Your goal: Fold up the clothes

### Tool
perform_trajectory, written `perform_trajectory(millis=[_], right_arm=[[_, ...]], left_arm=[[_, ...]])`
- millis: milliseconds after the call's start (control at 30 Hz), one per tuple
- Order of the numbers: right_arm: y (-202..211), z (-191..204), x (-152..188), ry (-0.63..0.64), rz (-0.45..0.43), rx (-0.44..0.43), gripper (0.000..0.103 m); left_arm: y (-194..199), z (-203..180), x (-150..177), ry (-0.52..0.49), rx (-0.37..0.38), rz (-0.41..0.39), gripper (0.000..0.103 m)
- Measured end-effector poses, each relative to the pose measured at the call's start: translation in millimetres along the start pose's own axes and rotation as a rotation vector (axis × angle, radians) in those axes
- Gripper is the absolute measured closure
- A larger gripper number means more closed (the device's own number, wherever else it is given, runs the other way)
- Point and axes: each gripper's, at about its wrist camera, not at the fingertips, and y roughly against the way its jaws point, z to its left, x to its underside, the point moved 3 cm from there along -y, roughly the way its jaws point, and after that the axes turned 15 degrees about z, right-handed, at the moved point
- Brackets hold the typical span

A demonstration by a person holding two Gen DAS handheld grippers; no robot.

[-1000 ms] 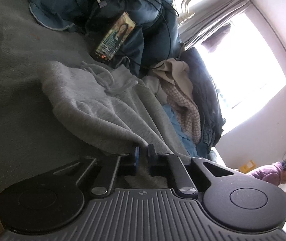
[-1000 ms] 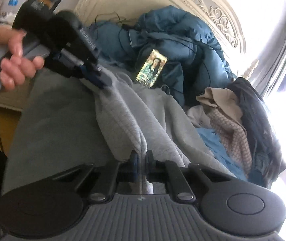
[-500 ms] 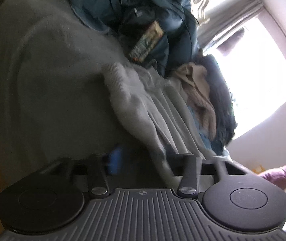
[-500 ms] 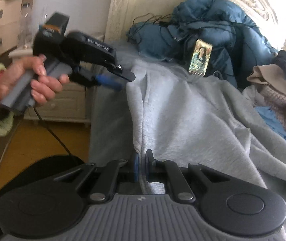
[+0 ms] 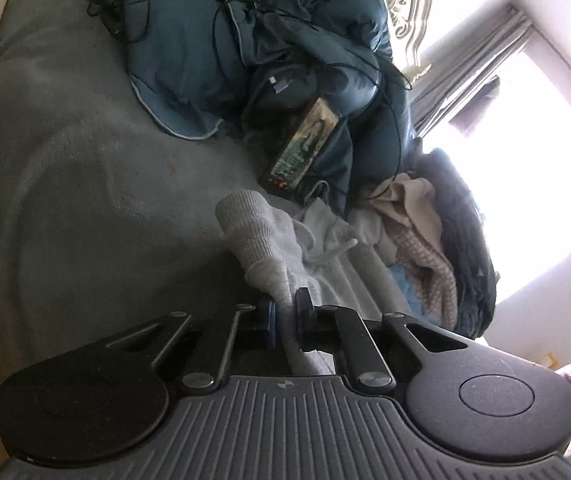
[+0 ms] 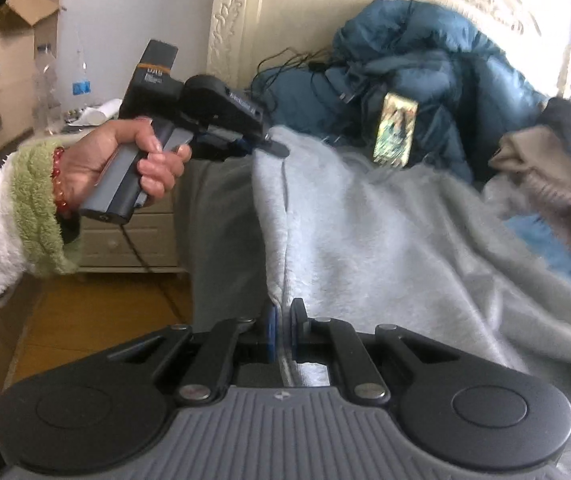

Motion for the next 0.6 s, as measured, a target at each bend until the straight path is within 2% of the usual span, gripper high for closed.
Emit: perform_trajectory(millis=[100,300,400,467,533,600], right_arm=[[-30,2,6,-0.002,0.079,-0.016,0.095],[-33,-1,7,-0.068,0.054,-0.057,0.095],[-41,3,13,-0.068,0.062,-0.034,0.094],[-38,4,15,-0.078,0.050,-0.032,0.085],[-26,4,16,-0.111,0.052,-0.046,0.058],[-2,0,17,-0.157,0.027,-0.081,0.053]], left_arm=[[-9,12,0,0.009,-0.041,0.036,0.096],[-13,17,1,-0.024,-0.069,0.033,0.095],[-19,18,7,-0.070,-0.101,0.031,0.090],[-18,20,9,-0.075,-0.090,0.027,0.087],[-14,22,10,-0.071,-0.077,0.032,0.080],[-8,23,12,-0.066,-0.084,0.034,0.071]])
